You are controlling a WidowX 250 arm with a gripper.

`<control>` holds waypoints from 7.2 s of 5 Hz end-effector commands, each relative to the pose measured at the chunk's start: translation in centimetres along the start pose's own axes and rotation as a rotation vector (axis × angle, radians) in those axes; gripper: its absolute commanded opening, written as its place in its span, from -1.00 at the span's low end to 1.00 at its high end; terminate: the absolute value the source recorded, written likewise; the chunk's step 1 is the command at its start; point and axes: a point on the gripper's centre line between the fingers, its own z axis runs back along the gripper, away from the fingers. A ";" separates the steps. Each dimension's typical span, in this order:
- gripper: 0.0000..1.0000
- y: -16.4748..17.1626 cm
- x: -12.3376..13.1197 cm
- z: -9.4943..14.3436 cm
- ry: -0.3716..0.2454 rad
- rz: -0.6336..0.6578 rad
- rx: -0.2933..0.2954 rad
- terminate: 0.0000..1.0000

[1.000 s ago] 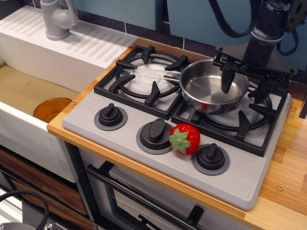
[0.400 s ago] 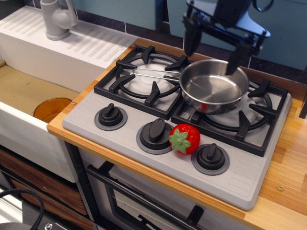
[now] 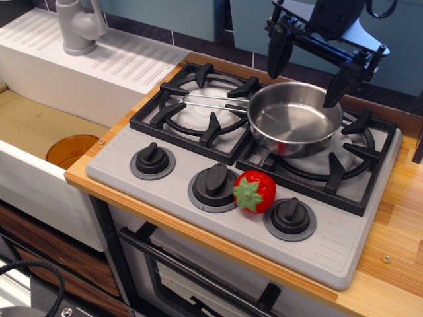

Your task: Put pot or pan on stove and put strawberry in pot or pan

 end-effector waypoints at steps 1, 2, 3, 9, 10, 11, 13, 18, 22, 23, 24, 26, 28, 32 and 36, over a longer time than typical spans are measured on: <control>1.00 0.5 -0.3 2.0 -0.096 0.078 0.012 -1.00; 1.00 0.4 -1.4 1.0 -0.117 0.139 -0.004 -1.00; 1.00 0.4 -2.0 0.2 -0.138 0.137 -0.015 -1.00; 1.00 -1.4 -6.2 -4.1 -0.200 0.218 -0.017 -1.00; 1.00 -1.5 -6.1 -4.9 -0.212 0.219 -0.010 -1.00; 1.00 -1.6 -6.1 -5.6 -0.227 0.220 -0.014 -1.00; 1.00 -1.8 -5.8 -6.8 -0.250 0.225 -0.017 -1.00; 1.00 -1.7 -5.8 -6.6 -0.273 0.247 -0.030 -1.00; -1.00 -1.8 -5.9 -6.9 -0.201 0.264 -0.079 -1.00; -1.00 -1.8 -6.1 -7.1 -0.160 0.259 -0.069 -1.00; -1.00 0.7 -4.9 -2.5 -0.222 0.345 -0.021 -1.00; -1.00 2.4 -6.0 4.3 -0.084 0.291 -0.052 -1.00; -1.00 1.6 -2.8 4.1 -0.127 0.328 -0.077 -1.00; -1.00 0.5 4.2 0.8 -0.212 0.310 -0.125 -1.00; 1.00 1.4 4.0 1.5 -0.195 0.278 -0.113 -1.00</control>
